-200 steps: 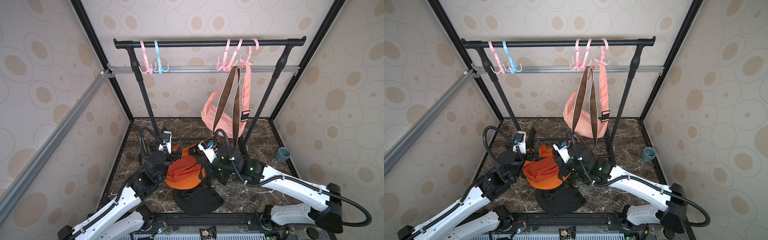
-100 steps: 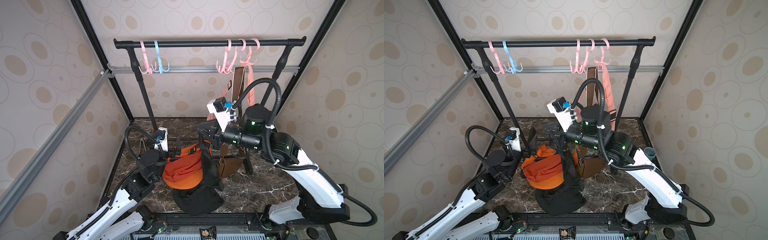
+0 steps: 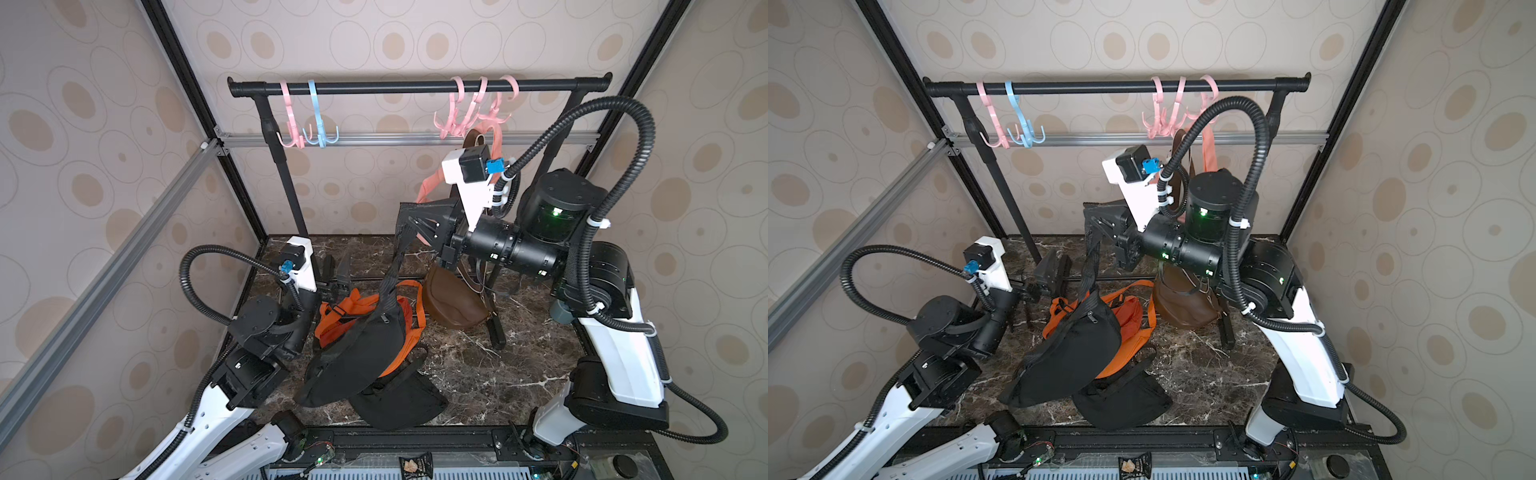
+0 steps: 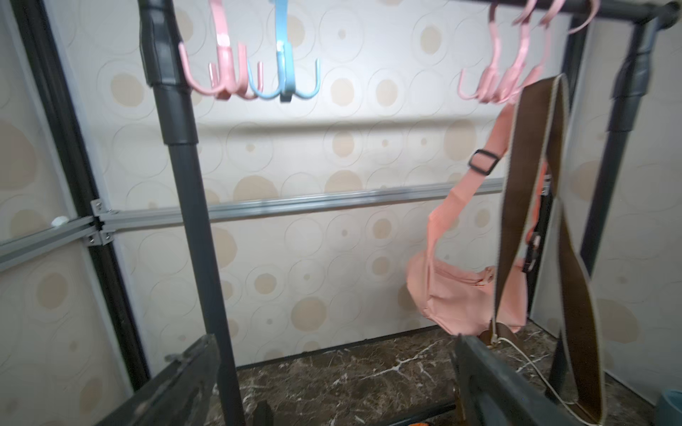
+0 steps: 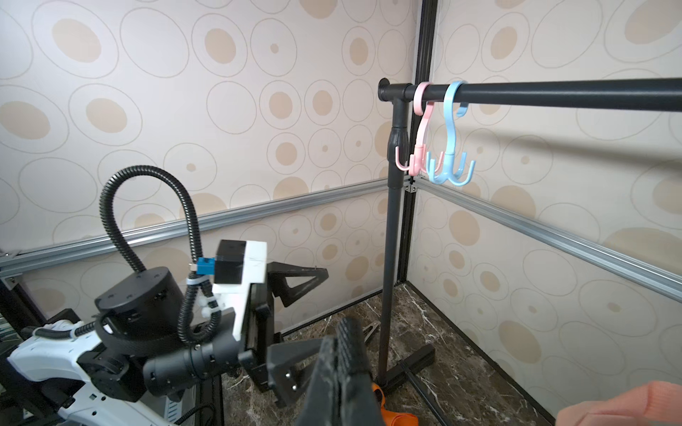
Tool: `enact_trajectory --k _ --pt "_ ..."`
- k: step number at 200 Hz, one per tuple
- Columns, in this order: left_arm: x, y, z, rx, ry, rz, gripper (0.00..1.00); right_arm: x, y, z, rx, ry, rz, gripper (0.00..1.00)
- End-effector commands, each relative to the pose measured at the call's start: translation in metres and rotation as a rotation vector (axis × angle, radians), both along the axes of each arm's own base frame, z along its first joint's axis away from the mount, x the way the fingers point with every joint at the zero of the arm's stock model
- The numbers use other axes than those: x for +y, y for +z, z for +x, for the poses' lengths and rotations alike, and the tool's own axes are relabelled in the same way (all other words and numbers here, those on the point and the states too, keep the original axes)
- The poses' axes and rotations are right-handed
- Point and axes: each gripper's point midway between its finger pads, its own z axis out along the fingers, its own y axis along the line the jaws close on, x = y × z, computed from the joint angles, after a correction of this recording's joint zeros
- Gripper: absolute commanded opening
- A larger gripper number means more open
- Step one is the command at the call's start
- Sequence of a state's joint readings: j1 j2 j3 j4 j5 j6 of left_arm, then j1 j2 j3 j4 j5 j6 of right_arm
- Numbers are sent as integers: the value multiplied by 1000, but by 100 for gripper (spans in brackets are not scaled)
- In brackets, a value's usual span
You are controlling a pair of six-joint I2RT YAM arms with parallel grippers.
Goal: Hang the bag on a hook
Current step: Pick up the bag from the bag.
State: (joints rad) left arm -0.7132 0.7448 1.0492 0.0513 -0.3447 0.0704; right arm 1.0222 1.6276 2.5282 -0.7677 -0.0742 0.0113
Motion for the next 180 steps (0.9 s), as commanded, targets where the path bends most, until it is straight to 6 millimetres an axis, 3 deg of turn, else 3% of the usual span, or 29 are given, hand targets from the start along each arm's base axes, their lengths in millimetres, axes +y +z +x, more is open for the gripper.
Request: enact_trajectory --k 1,17,44,99,125,155,180 --pt "-32 37 -31 -154 -245 42 100 7 4 3 -30 -3 1 0" --pt "-63 39 -43 -200 -424 62 100 11 6 2 -30 10 10 0" --pt "-108 32 -41 -203 -604 131 100 6 14 2 -42 -2 30 0" --pt "-164 22 -9 -159 -743 185 100 -6 21 -2 -66 -18 37 0" --pt "-160 11 1 -145 -682 197 94 -17 26 -4 -89 -45 40 0" --pt "-150 10 1 -151 -628 203 74 -23 24 -1 -107 -77 22 0" --pt "-144 8 -1 -148 -610 220 78 -24 22 1 -113 -90 9 0"
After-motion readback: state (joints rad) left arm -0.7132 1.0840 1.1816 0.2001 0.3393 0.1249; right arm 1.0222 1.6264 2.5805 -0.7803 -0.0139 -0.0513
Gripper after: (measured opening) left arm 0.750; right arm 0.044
